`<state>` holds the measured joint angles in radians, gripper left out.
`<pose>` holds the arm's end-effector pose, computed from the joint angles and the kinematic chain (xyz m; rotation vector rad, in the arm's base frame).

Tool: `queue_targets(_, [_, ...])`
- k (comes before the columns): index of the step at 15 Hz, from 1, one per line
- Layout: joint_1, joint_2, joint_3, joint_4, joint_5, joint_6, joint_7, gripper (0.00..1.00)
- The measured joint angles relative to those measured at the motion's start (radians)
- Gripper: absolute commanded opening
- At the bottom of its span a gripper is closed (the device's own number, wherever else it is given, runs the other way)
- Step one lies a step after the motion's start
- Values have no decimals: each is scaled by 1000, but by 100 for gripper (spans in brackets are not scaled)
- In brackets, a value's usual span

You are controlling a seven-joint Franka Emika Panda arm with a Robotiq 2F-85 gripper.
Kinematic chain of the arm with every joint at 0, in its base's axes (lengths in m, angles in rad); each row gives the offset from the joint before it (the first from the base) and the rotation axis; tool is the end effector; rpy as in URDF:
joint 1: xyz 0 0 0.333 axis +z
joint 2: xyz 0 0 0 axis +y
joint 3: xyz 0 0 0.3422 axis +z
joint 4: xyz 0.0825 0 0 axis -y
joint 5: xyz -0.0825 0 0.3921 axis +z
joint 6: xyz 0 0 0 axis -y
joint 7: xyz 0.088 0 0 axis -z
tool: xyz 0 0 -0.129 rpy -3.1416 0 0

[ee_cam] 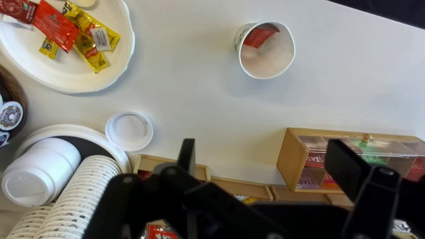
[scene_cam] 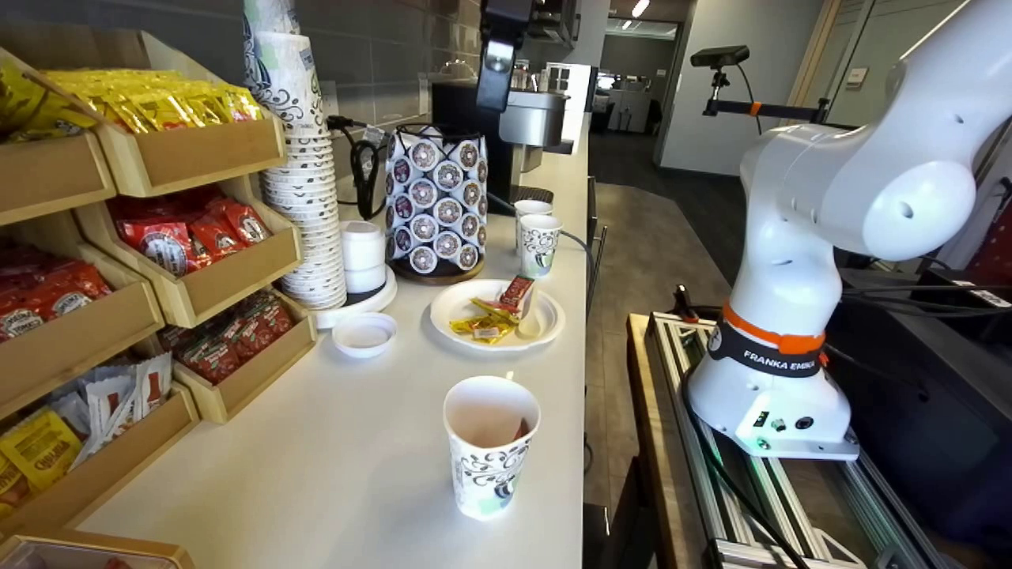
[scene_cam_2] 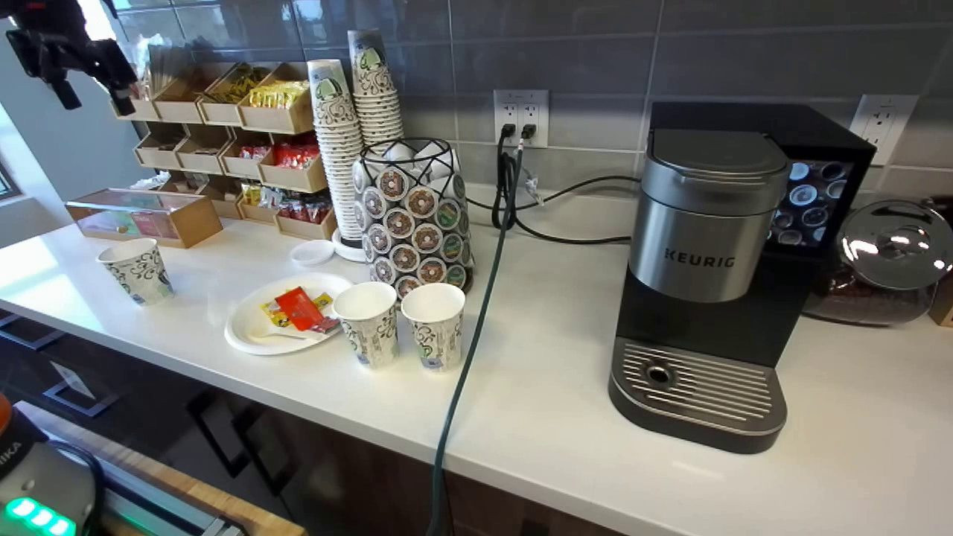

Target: Pick up one yellow sachet from the white paper plate and put it in the paper cup

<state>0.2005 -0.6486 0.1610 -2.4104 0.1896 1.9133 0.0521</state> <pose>0.3358 0.1549 0.5445 -3.0025 -0.3522 -0.1939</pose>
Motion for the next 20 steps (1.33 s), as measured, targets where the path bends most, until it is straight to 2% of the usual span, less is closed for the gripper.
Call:
queue_targets(5, [-46,99,-1,-14,8,17,116,100])
queue_targets(9, [-115,118,-16,-73,19,38,230,100])
queue_targets(13, [-185,119,-14,-155,16,114,369,100])
queue_targets(14, [-200,120,-10,-175,4,143,398,100])
queue_targets(18, [-268,131,18,-239,-182,226,459,100])
queue_targets(20, [-273,132,17,-243,-191,228,461,100])
